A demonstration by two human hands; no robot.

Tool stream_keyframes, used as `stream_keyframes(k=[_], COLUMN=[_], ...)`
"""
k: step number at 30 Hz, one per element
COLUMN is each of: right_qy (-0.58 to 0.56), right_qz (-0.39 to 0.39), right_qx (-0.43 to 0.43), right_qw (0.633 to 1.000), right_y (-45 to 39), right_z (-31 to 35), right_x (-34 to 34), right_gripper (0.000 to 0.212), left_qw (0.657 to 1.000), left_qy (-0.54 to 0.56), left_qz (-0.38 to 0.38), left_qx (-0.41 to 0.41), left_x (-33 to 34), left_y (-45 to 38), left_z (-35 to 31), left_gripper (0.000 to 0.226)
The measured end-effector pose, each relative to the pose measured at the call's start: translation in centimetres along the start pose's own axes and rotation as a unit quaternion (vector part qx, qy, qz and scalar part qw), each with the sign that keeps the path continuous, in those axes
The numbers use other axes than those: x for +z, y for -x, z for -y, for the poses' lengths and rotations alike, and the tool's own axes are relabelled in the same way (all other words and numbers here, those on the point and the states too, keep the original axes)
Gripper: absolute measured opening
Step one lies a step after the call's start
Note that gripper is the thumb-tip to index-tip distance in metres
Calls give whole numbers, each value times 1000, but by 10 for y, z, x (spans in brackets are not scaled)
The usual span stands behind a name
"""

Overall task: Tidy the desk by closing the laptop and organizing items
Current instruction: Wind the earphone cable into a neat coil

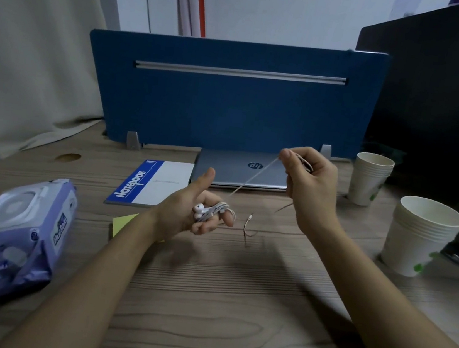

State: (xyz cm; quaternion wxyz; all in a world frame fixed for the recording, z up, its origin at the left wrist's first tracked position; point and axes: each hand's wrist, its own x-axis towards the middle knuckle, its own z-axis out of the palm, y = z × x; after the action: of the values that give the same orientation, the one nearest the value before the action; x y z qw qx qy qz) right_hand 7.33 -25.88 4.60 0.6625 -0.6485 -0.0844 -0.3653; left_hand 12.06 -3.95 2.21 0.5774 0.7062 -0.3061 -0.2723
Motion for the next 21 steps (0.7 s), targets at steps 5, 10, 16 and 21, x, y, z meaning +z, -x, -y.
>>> stream_keyframes(k=[5,10,16,21], right_qy=[57,193,289,359], right_qz=[-43,84,228,384], right_qx=[27,95,106,78], right_qw=[997,973,924,847], right_y=[-5,2,10,19], right_z=[-12,-33,-42,-31], right_x=[-6,-8,-1,8], right_gripper=[18,26,33,32], left_qw=[983,900,817,774], left_qy=[142,383,513,530], left_qz=[113,167,-32,-188], left_qx=[28,122,262,290], left_x=[-2,-8,-23,-34], left_y=[7,12,15,13], left_z=[-6,-13,-14,-10], left_gripper=[80,77,86,86])
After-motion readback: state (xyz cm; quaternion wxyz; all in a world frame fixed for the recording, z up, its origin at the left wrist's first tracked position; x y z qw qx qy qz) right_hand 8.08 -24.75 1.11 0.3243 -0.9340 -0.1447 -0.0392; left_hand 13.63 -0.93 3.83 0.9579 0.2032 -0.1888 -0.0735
